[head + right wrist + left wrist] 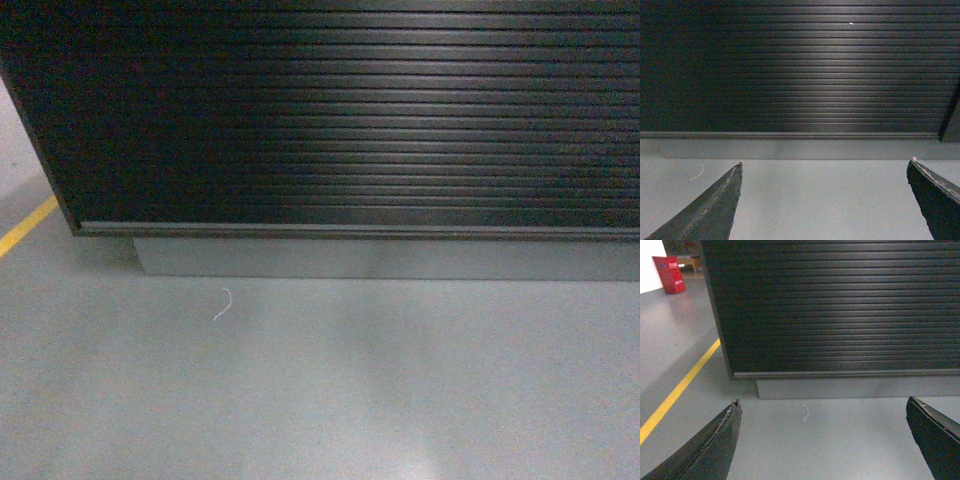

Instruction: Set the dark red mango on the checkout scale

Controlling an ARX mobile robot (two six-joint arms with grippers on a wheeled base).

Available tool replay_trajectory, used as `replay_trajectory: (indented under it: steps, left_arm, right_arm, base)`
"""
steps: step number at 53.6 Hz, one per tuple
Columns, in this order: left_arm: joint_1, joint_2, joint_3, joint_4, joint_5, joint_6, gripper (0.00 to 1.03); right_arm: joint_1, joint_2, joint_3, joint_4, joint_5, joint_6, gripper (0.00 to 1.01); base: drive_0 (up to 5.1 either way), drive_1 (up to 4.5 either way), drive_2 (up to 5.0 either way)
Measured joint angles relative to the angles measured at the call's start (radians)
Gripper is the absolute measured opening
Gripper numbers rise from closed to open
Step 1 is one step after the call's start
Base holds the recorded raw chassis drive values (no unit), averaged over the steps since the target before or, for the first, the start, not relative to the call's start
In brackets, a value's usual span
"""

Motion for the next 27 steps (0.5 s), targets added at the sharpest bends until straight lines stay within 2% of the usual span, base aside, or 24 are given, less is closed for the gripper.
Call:
replay_trajectory:
  steps: [27]
  left_arm:
    - [0.000, 0.000, 0.000, 0.003, -0.001, 0.000, 0.98]
  right_arm:
    - [0.000, 0.000, 0.000, -0.001, 0.001, 0.000, 0.98]
  base:
    - [0.0, 4.16, -4.1]
